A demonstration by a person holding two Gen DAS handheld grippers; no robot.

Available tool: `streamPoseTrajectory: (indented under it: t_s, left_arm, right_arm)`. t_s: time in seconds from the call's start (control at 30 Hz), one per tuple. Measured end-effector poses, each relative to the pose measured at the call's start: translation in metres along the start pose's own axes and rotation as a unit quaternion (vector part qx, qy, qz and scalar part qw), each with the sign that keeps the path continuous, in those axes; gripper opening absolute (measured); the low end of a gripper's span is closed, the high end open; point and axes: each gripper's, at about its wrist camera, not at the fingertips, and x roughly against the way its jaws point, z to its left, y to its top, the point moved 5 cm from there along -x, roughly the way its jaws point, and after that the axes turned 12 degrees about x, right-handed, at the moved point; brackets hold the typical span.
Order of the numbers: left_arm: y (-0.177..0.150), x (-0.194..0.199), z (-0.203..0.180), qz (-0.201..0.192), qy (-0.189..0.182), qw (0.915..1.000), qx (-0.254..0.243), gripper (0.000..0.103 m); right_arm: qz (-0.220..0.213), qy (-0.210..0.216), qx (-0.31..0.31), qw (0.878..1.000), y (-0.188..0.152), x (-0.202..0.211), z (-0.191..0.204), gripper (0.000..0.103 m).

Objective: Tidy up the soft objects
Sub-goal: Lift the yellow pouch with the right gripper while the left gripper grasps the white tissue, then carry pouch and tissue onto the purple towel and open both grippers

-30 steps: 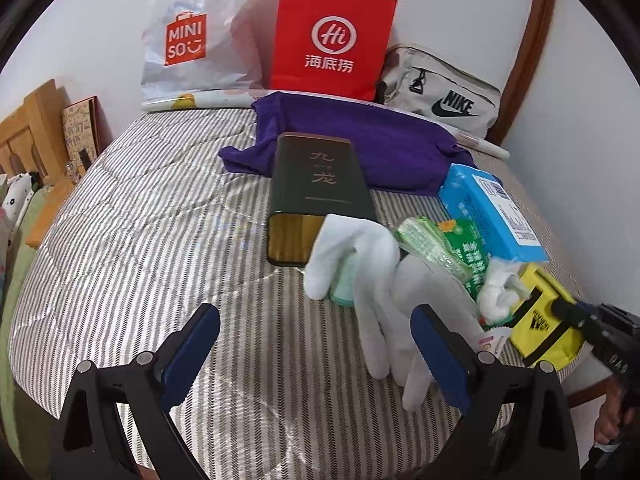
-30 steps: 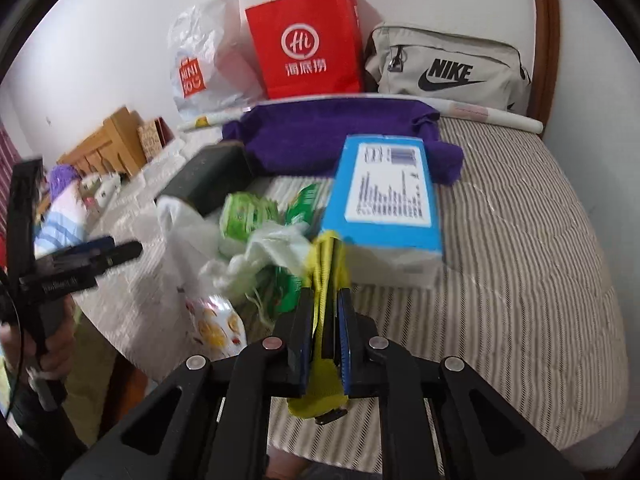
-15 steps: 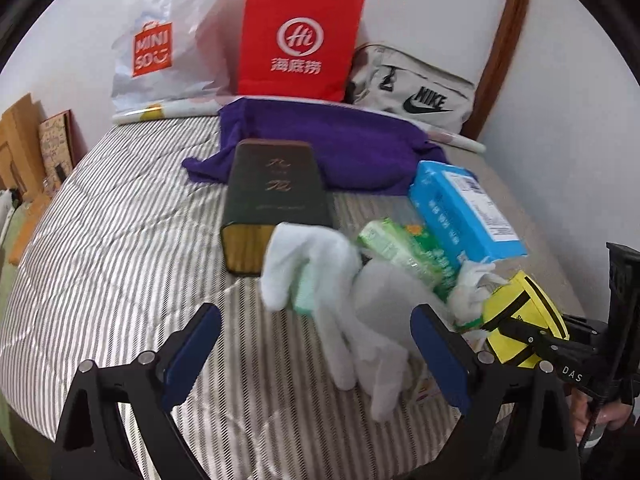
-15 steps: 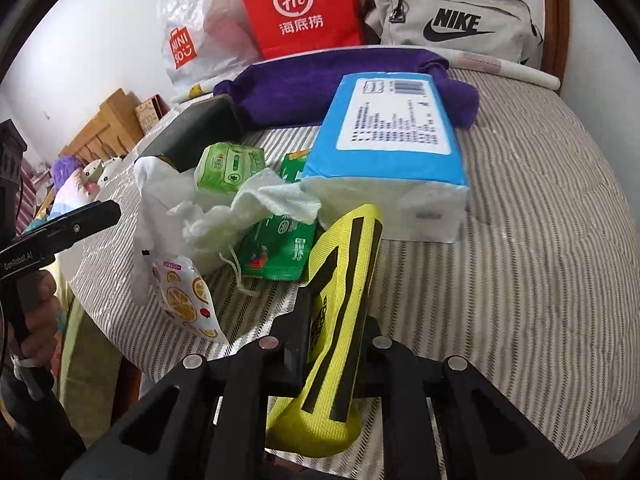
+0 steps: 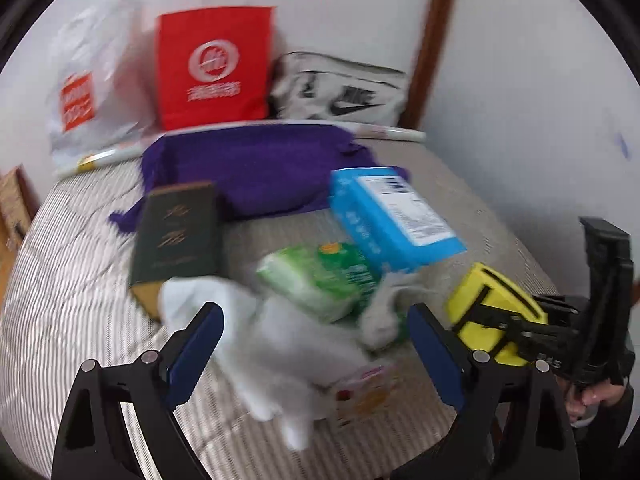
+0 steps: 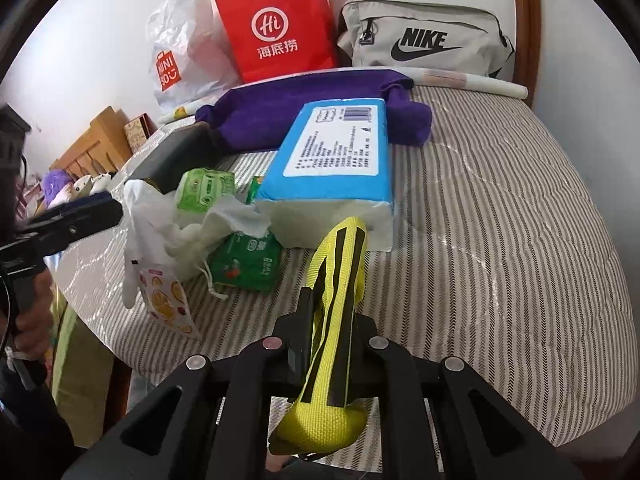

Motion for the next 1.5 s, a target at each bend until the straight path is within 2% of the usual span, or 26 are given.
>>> streamPoseTrajectory:
  t_s: [0.07, 0.17, 0.27, 0.37, 0.43, 0.53, 0.6, 0.73, 0.83, 1.03, 1.2, 1.27, 1.3, 1.5]
  left_arm:
    - [-0.001, -0.007, -0.015, 0.007, -0.002, 0.9996, -0.026, 0.092]
    - [-0.005, -0.020, -0.031, 0.024, 0.004, 0.9980, -0.058, 0.078]
    - [-0.010, -0.034, -0.039, 0.043, 0.003, 0.9961, -0.078, 0.074]
    - [-0.015, -0.048, -0.041, 0.066, 0.008, 0.9937, -0.090, 0.059]
    - [-0.020, -0.054, -0.042, 0.073, 0.018, 0.9920, -0.101, 0.058]
    - [-0.026, -0.062, -0.042, 0.079, 0.041, 0.9885, -0.122, 0.043]
    - [-0.027, -0.067, -0.040, 0.087, 0.042, 0.9878, -0.122, 0.018]
    - [-0.021, -0.057, -0.034, 0.071, 0.032, 0.9915, -0.104, 0.017]
    - [-0.011, -0.043, -0.025, 0.055, 0.019, 0.9957, -0.073, 0.017]
    - [0.007, -0.012, 0.016, 0.022, 0.043, 0.9987, -0.017, 0.017]
    - [0.008, 0.008, 0.063, 0.008, 0.083, 0.9960, 0.032, 0.017]
    - [0.003, 0.012, 0.083, 0.011, 0.098, 0.9938, 0.052, 0.017]
    - [0.001, 0.012, 0.090, 0.012, 0.102, 0.9929, 0.060, 0.017]
    - [-0.011, 0.009, 0.119, 0.023, 0.107, 0.9891, 0.099, 0.017]
  right_arm:
    - [0.000, 0.001, -0.001, 1.000, -0.002, 0.001, -0.003, 0.011]
    - [0.003, -0.008, 0.003, 1.000, -0.005, 0.001, -0.008, 0.011]
    - [0.006, -0.007, 0.006, 1.000, -0.009, 0.001, -0.009, 0.011]
    - [0.008, -0.004, 0.002, 1.000, -0.013, 0.001, -0.013, 0.011]
    - [0.008, -0.002, 0.000, 1.000, -0.014, 0.001, -0.014, 0.012]
    - [0.007, 0.000, 0.001, 1.000, -0.013, 0.001, -0.014, 0.012]
    - [0.007, 0.000, 0.001, 1.000, -0.013, 0.000, -0.014, 0.012]
    - [0.004, 0.000, 0.001, 1.000, -0.011, -0.001, -0.011, 0.012]
    - [0.003, 0.001, -0.002, 1.000, -0.010, -0.004, -0.010, 0.012]
    - [0.009, 0.002, 0.000, 1.000, -0.005, -0.009, -0.004, 0.012]
    - [0.023, 0.010, 0.001, 1.000, -0.003, -0.016, 0.002, 0.017]
    - [0.029, 0.010, 0.002, 1.000, -0.002, -0.020, 0.004, 0.016]
    - [0.031, 0.008, 0.004, 0.999, -0.002, -0.021, 0.005, 0.012]
    - [0.023, 0.011, 0.003, 1.000, 0.004, -0.013, 0.008, 0.010]
